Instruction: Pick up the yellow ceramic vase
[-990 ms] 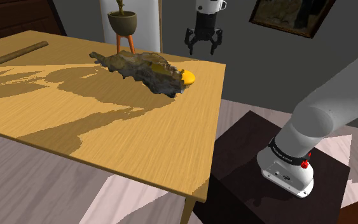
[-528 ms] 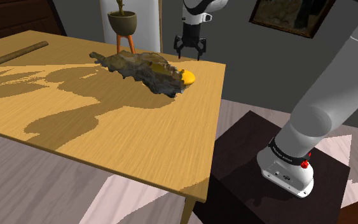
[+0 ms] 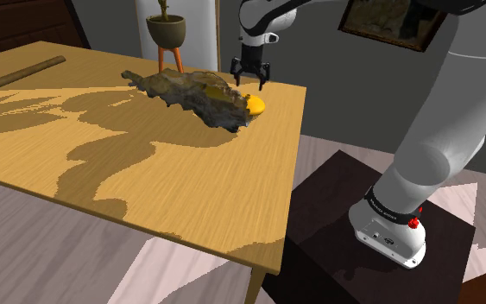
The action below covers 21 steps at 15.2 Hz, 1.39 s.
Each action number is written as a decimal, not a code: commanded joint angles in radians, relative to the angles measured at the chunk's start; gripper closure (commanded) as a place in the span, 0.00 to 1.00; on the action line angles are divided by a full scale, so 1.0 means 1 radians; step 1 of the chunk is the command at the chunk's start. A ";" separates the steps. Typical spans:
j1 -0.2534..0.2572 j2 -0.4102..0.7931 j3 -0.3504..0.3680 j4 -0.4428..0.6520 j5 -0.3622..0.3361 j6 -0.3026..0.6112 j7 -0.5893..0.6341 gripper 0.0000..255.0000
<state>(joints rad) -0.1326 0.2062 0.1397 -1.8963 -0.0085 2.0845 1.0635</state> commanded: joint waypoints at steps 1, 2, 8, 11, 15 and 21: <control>0.000 0.014 -0.001 -0.009 -0.002 0.023 0.002 0.00; 0.000 0.020 -0.001 -0.015 -0.003 0.035 0.002 0.00; 0.000 0.028 -0.002 -0.024 -0.004 0.052 0.002 1.00; 0.000 0.028 -0.002 -0.023 -0.004 0.052 0.002 1.00; 0.001 0.029 -0.002 -0.025 -0.004 0.054 0.003 1.00; -0.001 -0.004 0.000 0.015 0.001 -0.018 0.000 1.00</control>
<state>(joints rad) -0.1334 0.2096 0.1388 -1.8905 -0.0086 2.0817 1.0642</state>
